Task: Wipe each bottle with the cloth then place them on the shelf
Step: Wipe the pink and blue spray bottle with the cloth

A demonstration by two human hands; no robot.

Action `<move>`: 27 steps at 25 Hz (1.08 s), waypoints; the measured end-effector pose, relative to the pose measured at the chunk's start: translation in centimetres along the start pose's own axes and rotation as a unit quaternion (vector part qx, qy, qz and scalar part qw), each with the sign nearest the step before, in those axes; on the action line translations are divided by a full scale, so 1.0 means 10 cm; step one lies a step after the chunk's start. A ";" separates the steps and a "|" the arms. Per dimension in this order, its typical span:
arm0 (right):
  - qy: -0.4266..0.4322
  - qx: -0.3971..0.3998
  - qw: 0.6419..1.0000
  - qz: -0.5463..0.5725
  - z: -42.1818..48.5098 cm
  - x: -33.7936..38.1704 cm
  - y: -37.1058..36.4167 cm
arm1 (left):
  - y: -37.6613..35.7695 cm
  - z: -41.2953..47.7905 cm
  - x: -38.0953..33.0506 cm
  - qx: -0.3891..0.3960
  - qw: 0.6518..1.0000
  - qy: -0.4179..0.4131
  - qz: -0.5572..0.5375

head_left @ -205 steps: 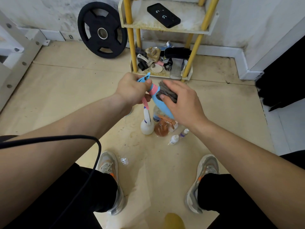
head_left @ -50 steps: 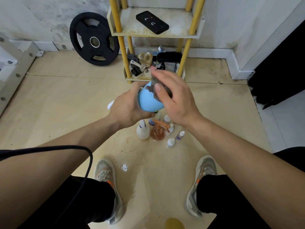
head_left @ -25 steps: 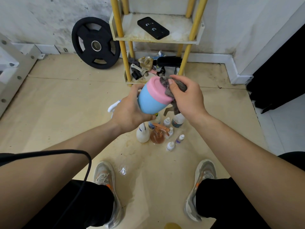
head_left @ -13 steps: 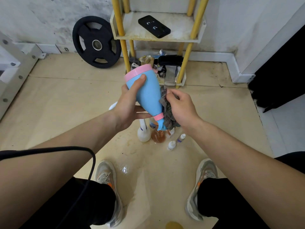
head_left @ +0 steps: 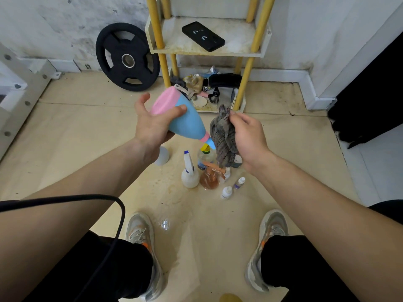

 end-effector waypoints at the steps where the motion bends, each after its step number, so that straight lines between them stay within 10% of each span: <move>1: 0.003 -0.006 1.000 -0.012 -0.01 0.00 0.01 | 0.00 -0.01 -0.02 -0.002 1.000 -0.012 -0.008; 8: -0.027 -0.008 0.991 -0.127 -0.22 -0.19 -0.12 | -0.13 -0.19 0.17 0.023 0.999 0.016 0.032; 18: -0.012 -0.118 0.993 0.006 -0.10 -0.10 0.15 | -0.38 -0.34 0.37 0.168 0.964 -0.030 0.205; 27: 0.140 -0.008 0.986 -0.092 -0.37 0.08 -0.07 | -0.33 -0.45 0.31 0.176 0.948 -0.105 0.243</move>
Point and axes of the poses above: each hand's wrist, its own z-axis towards the middle knuckle, its own y-axis out of the back of the hand, x = y × z, the point moved 9 cm from there along z, towards the middle knuckle, and after that the axes turned 13 degrees about -x, right-handed, at the moved point
